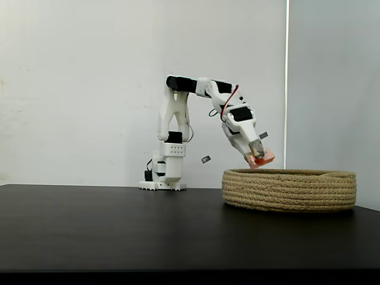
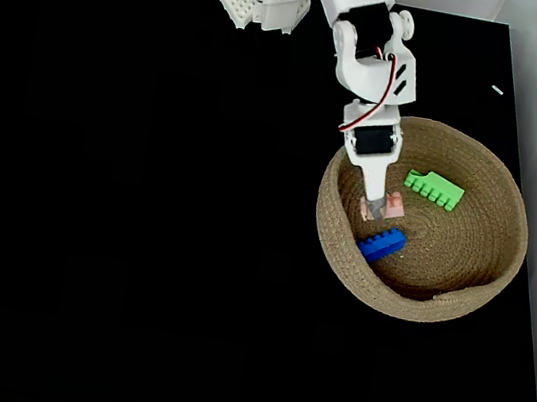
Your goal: Place the lego blocks in the tray
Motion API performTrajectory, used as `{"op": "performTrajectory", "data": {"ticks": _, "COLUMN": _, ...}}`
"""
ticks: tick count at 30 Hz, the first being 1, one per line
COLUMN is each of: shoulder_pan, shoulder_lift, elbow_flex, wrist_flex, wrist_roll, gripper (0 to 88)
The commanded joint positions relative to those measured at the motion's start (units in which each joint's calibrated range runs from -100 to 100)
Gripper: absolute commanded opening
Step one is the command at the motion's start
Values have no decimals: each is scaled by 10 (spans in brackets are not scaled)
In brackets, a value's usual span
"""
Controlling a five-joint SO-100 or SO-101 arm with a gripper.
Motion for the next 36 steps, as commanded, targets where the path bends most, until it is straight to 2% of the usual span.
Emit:
{"op": "performTrajectory", "data": {"ticks": 1, "shoulder_pan": -28, "shoulder_lift": -2, "elbow_flex": -54, "wrist_flex": -12, "wrist_roll": 8, "gripper": 124}}
{"op": "performTrajectory", "data": {"ticks": 4, "shoulder_pan": -30, "shoulder_lift": -5, "elbow_flex": -48, "wrist_flex": -12, "wrist_roll": 1, "gripper": 218}}
{"op": "performTrajectory", "data": {"ticks": 11, "shoulder_pan": -17, "shoulder_lift": -14, "elbow_flex": -30, "wrist_flex": -10, "wrist_roll": 4, "gripper": 281}}
{"op": "performTrajectory", "data": {"ticks": 14, "shoulder_pan": -12, "shoulder_lift": -29, "elbow_flex": -7, "wrist_flex": -3, "wrist_roll": 12, "gripper": 344}}
{"op": "performTrajectory", "data": {"ticks": 17, "shoulder_pan": -14, "shoulder_lift": -27, "elbow_flex": -11, "wrist_flex": -1, "wrist_roll": 20, "gripper": 364}}
{"op": "performTrajectory", "data": {"ticks": 22, "shoulder_pan": -11, "shoulder_lift": -41, "elbow_flex": -7, "wrist_flex": 48, "wrist_roll": -9, "gripper": 355}}
{"op": "performTrajectory", "data": {"ticks": 23, "shoulder_pan": -8, "shoulder_lift": -58, "elbow_flex": 8, "wrist_flex": 61, "wrist_roll": -6, "gripper": 329}}
{"op": "performTrajectory", "data": {"ticks": 24, "shoulder_pan": -1, "shoulder_lift": -82, "elbow_flex": 28, "wrist_flex": 64, "wrist_roll": -4, "gripper": 251}}
{"op": "performTrajectory", "data": {"ticks": 26, "shoulder_pan": 20, "shoulder_lift": -142, "elbow_flex": 76, "wrist_flex": 64, "wrist_roll": 4, "gripper": 25}}
{"op": "performTrajectory", "data": {"ticks": 30, "shoulder_pan": 100, "shoulder_lift": -289, "elbow_flex": 192, "wrist_flex": 64, "wrist_roll": 7, "gripper": 2}}
{"op": "performTrajectory", "data": {"ticks": 36, "shoulder_pan": 210, "shoulder_lift": -555, "elbow_flex": 464, "wrist_flex": 1, "wrist_roll": 95, "gripper": 2}}
